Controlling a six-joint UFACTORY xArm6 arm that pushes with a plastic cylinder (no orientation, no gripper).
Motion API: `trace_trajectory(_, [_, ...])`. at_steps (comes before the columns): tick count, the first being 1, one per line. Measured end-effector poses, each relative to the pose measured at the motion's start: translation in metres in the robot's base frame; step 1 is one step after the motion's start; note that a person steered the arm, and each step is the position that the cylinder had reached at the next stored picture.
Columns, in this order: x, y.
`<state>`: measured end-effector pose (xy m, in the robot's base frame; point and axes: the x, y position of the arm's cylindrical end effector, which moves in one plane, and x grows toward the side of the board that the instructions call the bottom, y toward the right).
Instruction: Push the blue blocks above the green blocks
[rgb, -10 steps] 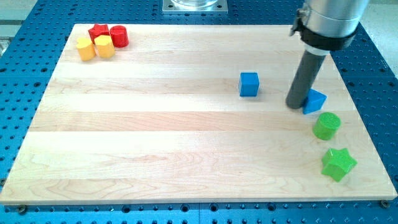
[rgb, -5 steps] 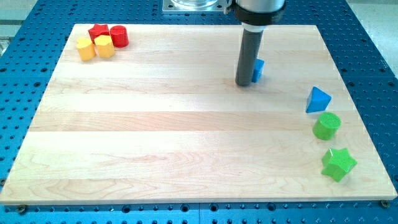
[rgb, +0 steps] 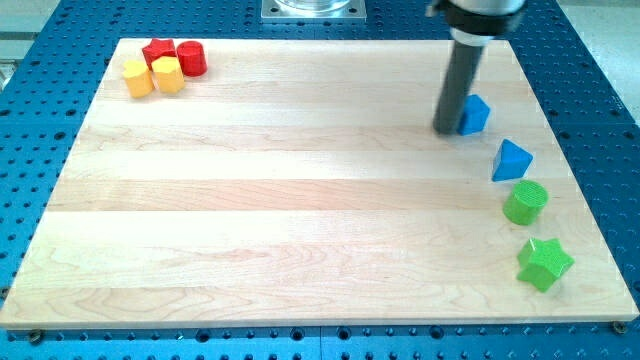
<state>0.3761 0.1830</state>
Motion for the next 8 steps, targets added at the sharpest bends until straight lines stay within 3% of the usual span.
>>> trace_trajectory(1, [-0.005,0.007])
trace_trajectory(2, [-0.035,-0.031])
trace_trajectory(3, [-0.061,0.015])
trace_trajectory(4, [-0.049,0.037])
trace_trajectory(5, [-0.039,0.023])
trace_trajectory(6, [-0.058,-0.067])
trace_trajectory(8, [-0.053,-0.373])
